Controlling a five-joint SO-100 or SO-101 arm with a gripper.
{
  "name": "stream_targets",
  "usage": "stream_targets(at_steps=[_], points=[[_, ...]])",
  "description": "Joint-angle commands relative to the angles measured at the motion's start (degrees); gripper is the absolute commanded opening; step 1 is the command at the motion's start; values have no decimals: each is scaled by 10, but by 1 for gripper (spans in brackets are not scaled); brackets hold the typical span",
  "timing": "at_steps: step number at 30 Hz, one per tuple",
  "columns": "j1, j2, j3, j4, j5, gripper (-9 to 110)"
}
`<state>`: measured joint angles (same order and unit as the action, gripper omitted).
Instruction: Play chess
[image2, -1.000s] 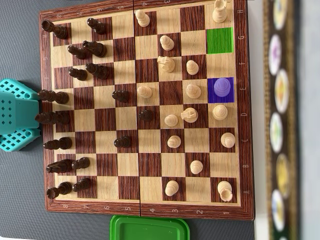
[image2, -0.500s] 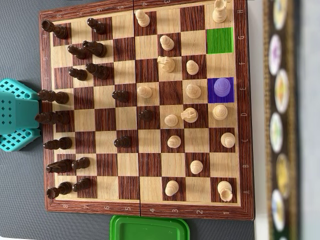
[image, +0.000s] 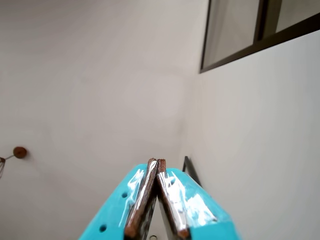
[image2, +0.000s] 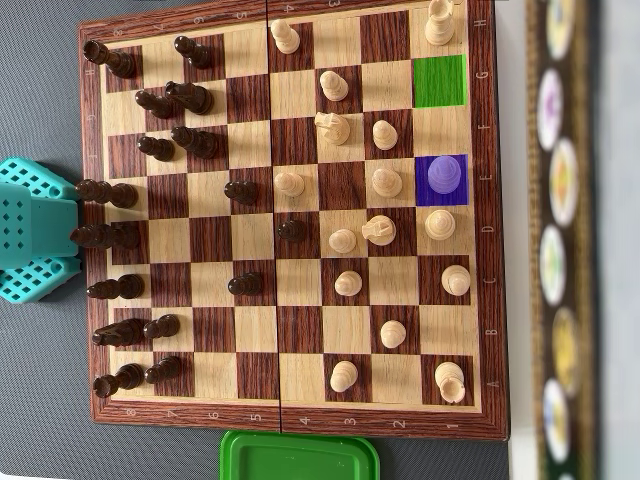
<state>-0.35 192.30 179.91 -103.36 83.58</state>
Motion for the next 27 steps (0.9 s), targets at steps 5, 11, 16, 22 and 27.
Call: stream_targets(at_steps=[5, 11, 16, 22, 27], points=[[3, -5, 11, 0, 1, 0], [4, -6, 7, 25, -2, 0], [4, -6, -58, 177, -2, 0], [4, -6, -113, 384, -2, 0], [4, -6, -141, 577, -2, 0]])
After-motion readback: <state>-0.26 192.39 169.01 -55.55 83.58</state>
